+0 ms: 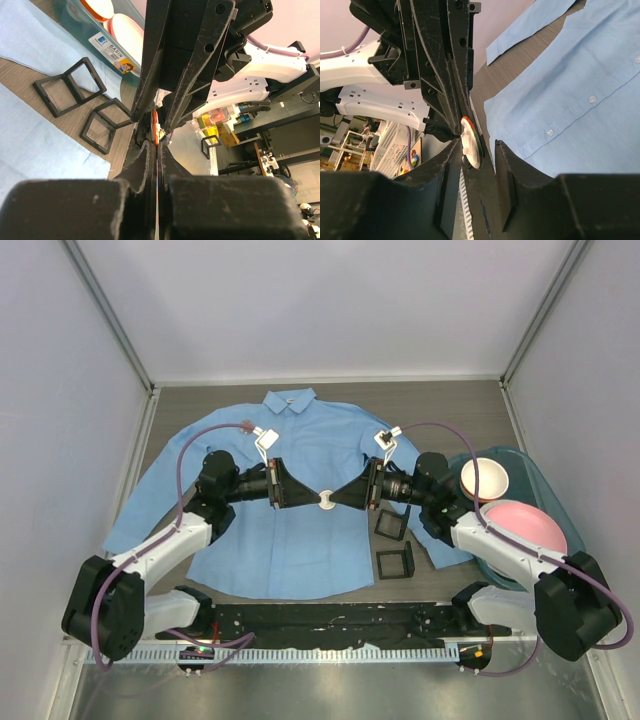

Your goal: Remove the brooch from the garment

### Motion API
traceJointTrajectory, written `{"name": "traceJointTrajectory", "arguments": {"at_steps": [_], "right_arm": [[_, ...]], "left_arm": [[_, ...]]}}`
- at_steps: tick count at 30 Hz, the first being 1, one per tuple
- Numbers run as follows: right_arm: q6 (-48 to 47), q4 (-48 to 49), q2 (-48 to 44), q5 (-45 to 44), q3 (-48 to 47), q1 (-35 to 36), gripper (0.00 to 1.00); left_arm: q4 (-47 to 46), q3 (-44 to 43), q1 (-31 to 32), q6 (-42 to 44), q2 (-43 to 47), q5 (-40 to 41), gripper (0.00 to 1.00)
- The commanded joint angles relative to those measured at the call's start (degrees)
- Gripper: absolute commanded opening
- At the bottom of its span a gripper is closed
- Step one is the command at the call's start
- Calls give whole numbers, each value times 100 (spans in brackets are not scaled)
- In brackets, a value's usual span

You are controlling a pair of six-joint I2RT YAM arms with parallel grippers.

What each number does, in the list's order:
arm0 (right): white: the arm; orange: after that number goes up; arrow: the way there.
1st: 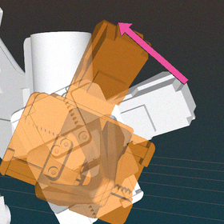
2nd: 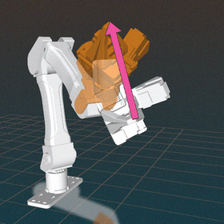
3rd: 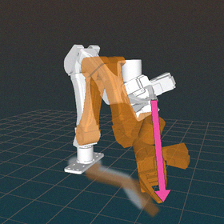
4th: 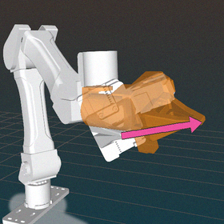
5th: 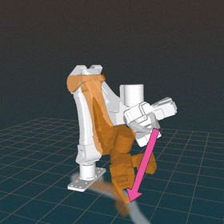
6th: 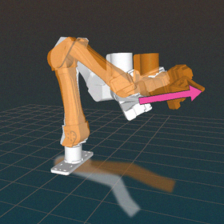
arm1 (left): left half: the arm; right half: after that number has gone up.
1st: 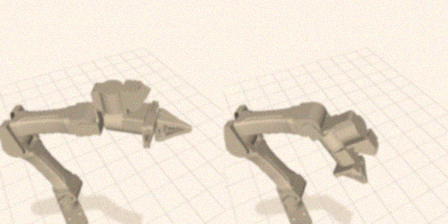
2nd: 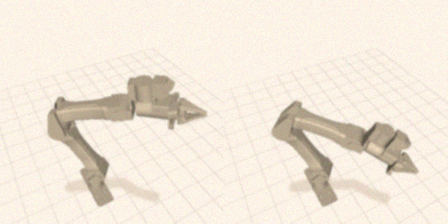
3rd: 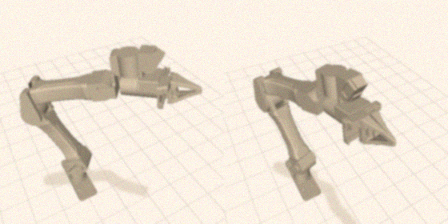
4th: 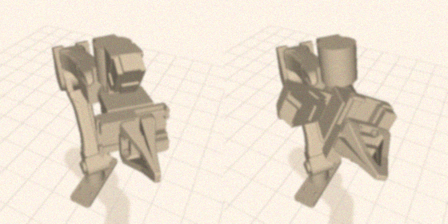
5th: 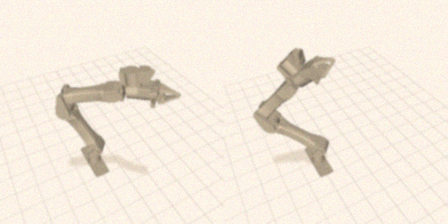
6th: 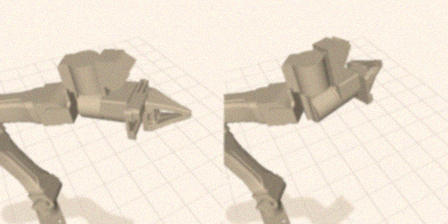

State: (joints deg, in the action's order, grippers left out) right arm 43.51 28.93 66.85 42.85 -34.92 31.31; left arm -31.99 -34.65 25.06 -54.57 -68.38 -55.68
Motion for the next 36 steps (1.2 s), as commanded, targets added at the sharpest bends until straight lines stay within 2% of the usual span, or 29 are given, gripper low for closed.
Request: {"name": "traceJointTrajectory", "arguments": {"at_steps": [1,4,9,13,36], "right_arm": [[-9,403,-5,162,-50,-11,39],[-9,421,-40,162,-50,-11,43],[-9,429,-14,188,-33,-11,43],[-53,429,65,276,-59,-2,40],[-193,377,337,443,-164,139,36]], "left_arm": [[-370,38,-1,-63,-26,-154,0],[-370,46,8,-72,-44,-154,0],[-370,20,8,-81,-105,-189,0],[-370,-6,8,-98,-158,-206,0],[-343,-59,17,-160,-237,-277,0]]}}
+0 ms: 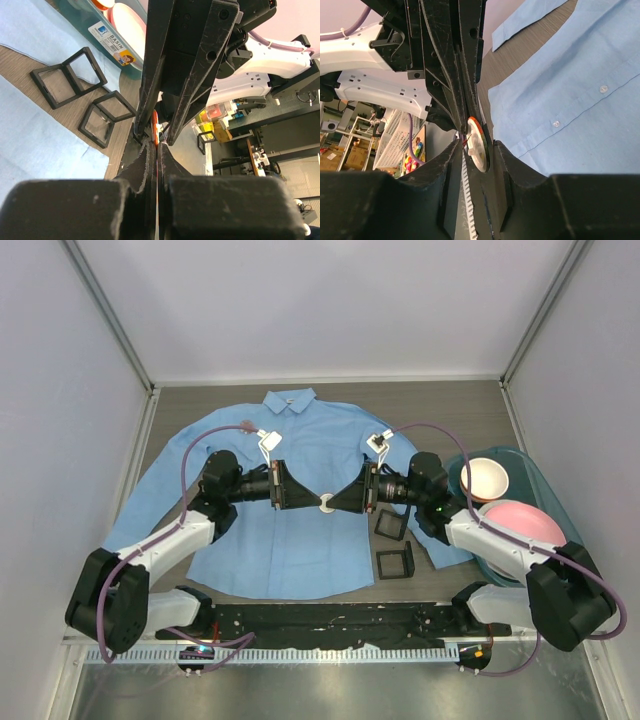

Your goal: Remove the brooch from the garment

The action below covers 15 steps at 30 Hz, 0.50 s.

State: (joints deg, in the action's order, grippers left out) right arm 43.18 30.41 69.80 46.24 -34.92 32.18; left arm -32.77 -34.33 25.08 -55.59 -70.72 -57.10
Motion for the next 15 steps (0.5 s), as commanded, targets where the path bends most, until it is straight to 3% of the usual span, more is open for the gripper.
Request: {"name": "traceJointTrajectory", "arguments": {"at_steps": [1,15], "right_arm": [[-187,202,42,105,-165,68,36],[-635,-290,16,43,-244,77,25]], "left_arm": [[-256,-83,14,-48,-3,-143,0],[-150,-153,6,-22,5,-231,0]]}}
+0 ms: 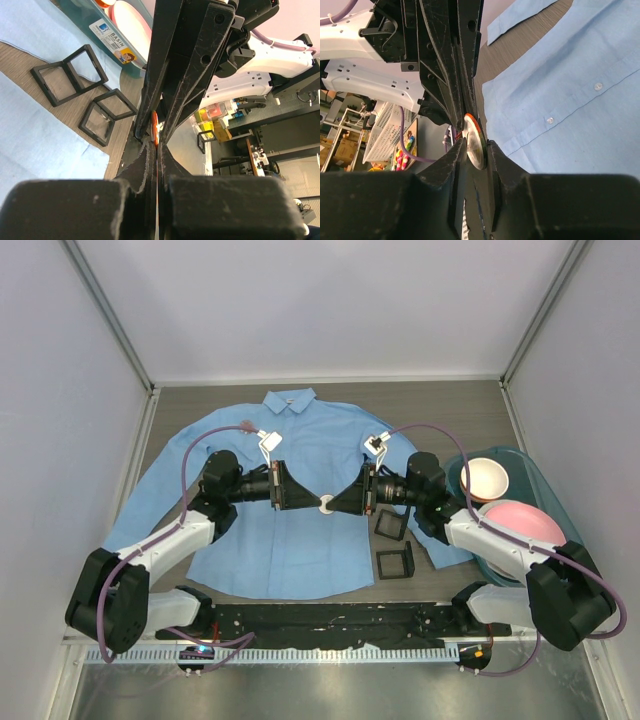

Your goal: Remove the brooch from the garment

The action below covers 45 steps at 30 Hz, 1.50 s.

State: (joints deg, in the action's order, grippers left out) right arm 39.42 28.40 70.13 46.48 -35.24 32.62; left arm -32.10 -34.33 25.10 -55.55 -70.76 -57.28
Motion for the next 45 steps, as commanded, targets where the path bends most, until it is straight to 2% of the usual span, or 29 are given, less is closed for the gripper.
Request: {"name": "traceJointTrajectory", "arguments": {"at_steps": [1,13,24,32,35,36,39,43,45], "right_arm": [[-268,-115,-8,19,-211,34,25],[-163,121,18,-253,-228,183,22],[-189,192,27,-894,-193,491,19],[-601,-228,-122,-1290,-202,552,18],[-795,-536,-280,-1509,-220,552,19],[-822,-581,-341,-1554,-211,544,24],[-787,-652,-395,-1616,-202,561,31],[-629,-555,-404,-1633,-202,552,30],[-611,-503,-404,-1642,-220,544,25]], "left_arm": [[-192,-171,12,-26,10,-222,0],[-209,-162,74,-149,10,-135,0],[-745,-66,170,-544,-25,-82,0],[-833,-57,197,-624,27,-108,0],[-833,-65,197,-641,36,-117,0],[-833,-65,197,-650,54,-117,0],[-833,-74,197,-668,54,-126,0],[-860,-65,197,-720,80,-135,0],[-868,-48,197,-738,89,-135,0]]}}
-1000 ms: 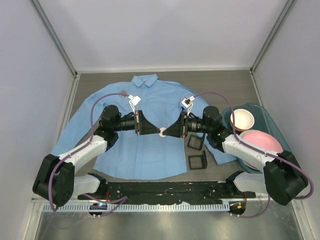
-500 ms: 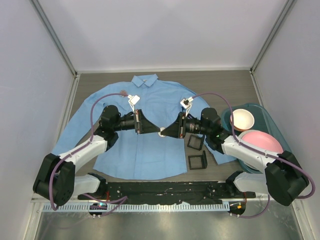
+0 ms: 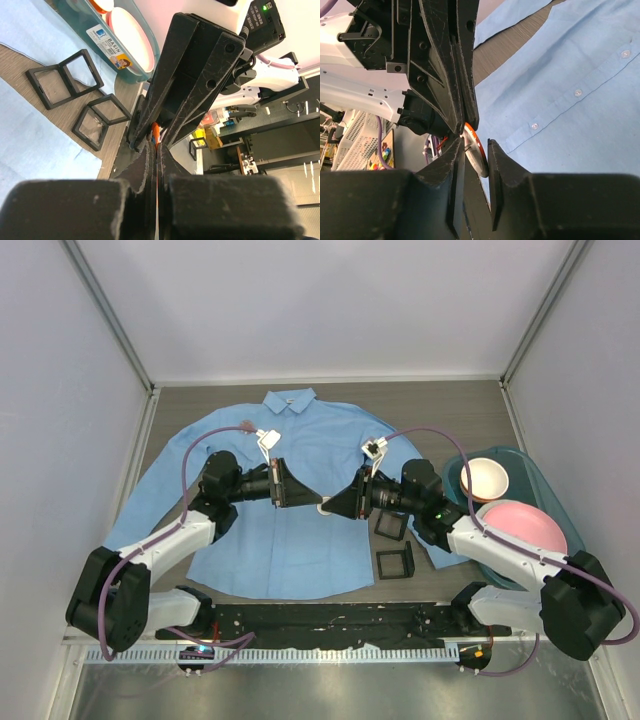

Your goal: Remove the brooch from the garment

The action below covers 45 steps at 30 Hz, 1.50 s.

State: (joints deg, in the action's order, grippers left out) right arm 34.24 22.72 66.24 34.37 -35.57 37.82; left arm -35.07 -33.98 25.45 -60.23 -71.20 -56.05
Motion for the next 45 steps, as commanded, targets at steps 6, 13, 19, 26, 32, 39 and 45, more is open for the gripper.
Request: {"name": "traceJointTrajectory", "arguments": {"at_steps": [6,13,19,26,32,39,45], "right_arm": [[-75,171,-6,-370,-152,32,12],[232,496,-6,-369,-99,32,1],[715,1093,143,-458,-81,32,16],[979,1216,65,-853,-12,41,9],[1085,1349,117,-1090,33,67,12],[1190,1332,100,-1152,24,94,28],[1287,875,-295,-1187,24,85,47]], "left_arm": [[-598,-48,162,-297,177,-292,0],[-633,23,171,-358,185,-257,0],[-791,110,320,-472,185,-143,0],[-861,216,346,-543,273,-81,0],[-1063,269,487,-666,229,42,0],[-1186,304,566,-719,203,156,0],[-862,321,557,-578,124,393,0]]}}
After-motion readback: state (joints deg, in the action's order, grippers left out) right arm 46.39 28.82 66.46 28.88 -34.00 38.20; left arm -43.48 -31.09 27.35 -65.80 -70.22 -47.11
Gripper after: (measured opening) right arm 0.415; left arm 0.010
